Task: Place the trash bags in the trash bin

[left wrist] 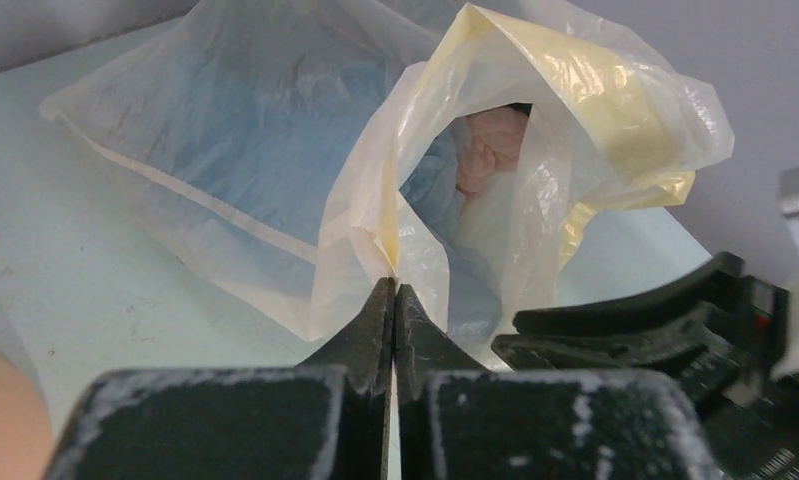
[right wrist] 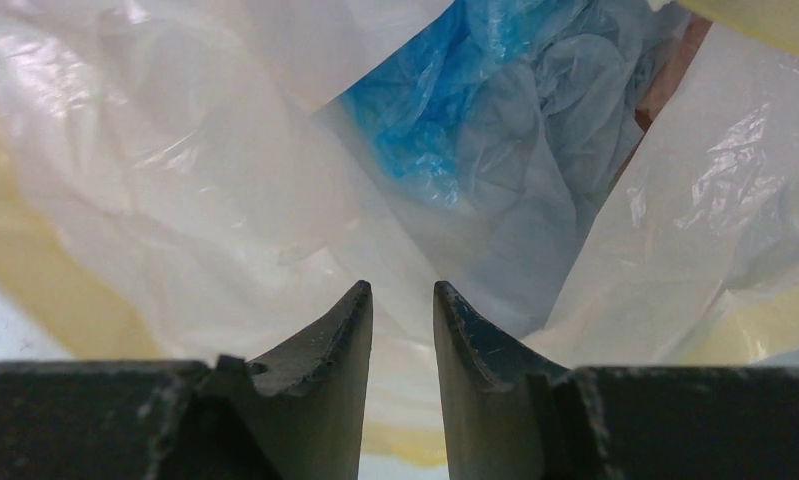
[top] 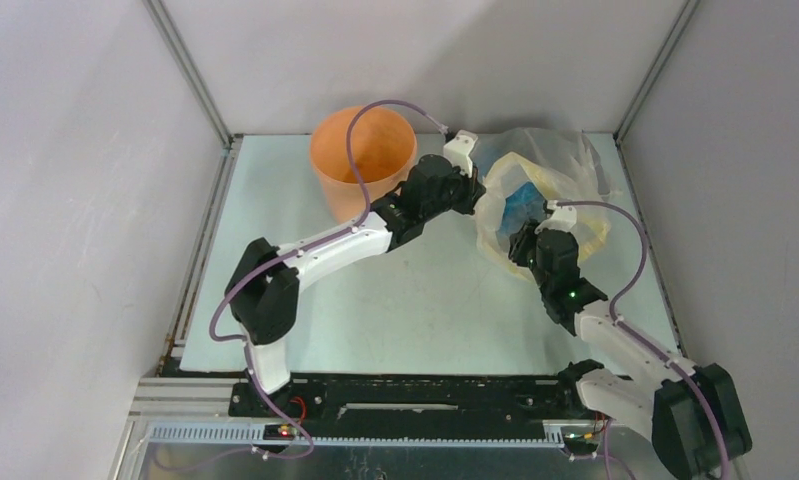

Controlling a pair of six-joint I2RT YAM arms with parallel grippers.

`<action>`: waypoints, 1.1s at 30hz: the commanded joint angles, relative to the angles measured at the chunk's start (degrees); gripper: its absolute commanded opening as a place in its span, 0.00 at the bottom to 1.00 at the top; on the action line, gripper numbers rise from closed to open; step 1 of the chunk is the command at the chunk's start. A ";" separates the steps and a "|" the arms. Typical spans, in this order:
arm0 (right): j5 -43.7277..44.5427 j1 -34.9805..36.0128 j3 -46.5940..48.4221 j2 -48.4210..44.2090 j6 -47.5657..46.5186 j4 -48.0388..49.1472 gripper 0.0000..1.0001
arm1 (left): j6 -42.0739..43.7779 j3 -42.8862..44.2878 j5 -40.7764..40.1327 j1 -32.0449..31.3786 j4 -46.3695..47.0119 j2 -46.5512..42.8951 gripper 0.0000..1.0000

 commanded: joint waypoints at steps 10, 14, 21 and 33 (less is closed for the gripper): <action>1.00 -0.78 0.34 11.76 4.01 14.03 0.33 | 0.87 1.12 4.83 -0.34 0.66 -3.33 0.00; 1.75 -0.44 1.53 14.90 3.73 15.04 0.33 | 0.43 1.63 5.47 -0.33 0.68 -3.01 0.00; -0.95 -3.54 3.92 19.02 5.00 17.78 0.32 | 0.34 2.33 5.60 -0.32 0.68 -2.52 0.00; -3.24 -10.85 17.86 32.15 9.68 15.27 0.45 | 0.98 5.04 3.39 -0.15 0.65 0.19 0.00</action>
